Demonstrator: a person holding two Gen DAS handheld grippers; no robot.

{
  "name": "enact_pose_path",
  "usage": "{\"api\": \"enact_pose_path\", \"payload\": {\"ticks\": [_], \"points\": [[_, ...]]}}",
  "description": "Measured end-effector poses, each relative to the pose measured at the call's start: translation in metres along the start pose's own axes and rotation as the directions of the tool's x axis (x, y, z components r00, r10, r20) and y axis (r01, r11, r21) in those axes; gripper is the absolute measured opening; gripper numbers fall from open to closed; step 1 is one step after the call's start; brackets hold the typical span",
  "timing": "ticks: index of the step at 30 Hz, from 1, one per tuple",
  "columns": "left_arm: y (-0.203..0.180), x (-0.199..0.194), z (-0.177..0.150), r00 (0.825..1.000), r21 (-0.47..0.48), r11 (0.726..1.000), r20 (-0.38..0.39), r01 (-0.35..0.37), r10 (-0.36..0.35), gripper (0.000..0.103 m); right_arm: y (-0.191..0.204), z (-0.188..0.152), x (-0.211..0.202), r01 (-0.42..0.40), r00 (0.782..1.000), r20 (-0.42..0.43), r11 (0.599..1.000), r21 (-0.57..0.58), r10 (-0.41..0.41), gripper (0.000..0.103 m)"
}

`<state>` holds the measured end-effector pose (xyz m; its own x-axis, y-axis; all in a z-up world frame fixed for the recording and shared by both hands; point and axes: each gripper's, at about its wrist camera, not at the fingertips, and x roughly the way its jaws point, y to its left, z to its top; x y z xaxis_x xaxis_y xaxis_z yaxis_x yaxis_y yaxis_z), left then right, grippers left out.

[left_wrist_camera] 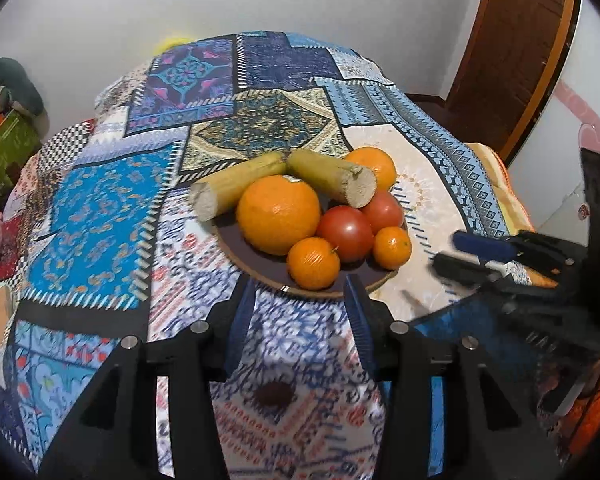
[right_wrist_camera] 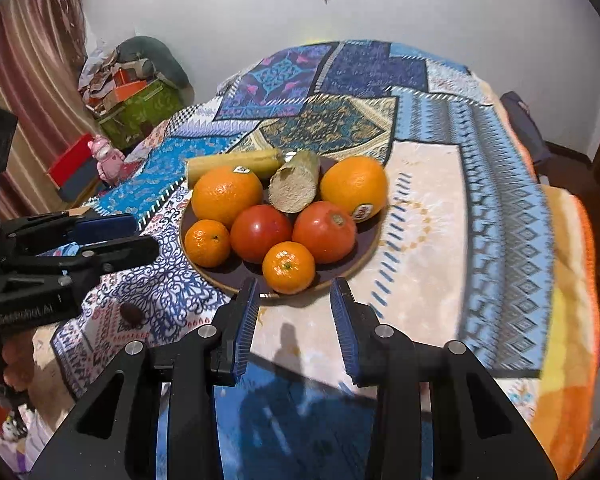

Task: Organize fruits
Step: 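Set the right tool's mandarin on the plate while the left tool releases its mandarin there, then grasp a dark red date with the right tool while the left tool grasps another date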

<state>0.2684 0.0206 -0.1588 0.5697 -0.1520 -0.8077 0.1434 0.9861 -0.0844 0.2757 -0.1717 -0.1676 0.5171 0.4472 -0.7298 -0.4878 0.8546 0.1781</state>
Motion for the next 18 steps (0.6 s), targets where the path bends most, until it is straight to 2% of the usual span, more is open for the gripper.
{"api": "enact_pose_path", "payload": {"ticks": [8, 18], "points": [[0.014, -0.018, -0.033, 0.999, -0.021, 0.999, -0.028, -0.026, 0.025, 0.046, -0.021, -0.022, -0.034, 0.072, 0.997, 0.012, 0.997, 0.03, -0.073, 0.036], [0.016, -0.007, -0.067, 0.995, -0.05, 0.999, -0.094, -0.022, 0.017, 0.046, -0.047, -0.055, -0.033, 0.088, 0.995, -0.053, 0.99, 0.114, -0.083, 0.036]]}}
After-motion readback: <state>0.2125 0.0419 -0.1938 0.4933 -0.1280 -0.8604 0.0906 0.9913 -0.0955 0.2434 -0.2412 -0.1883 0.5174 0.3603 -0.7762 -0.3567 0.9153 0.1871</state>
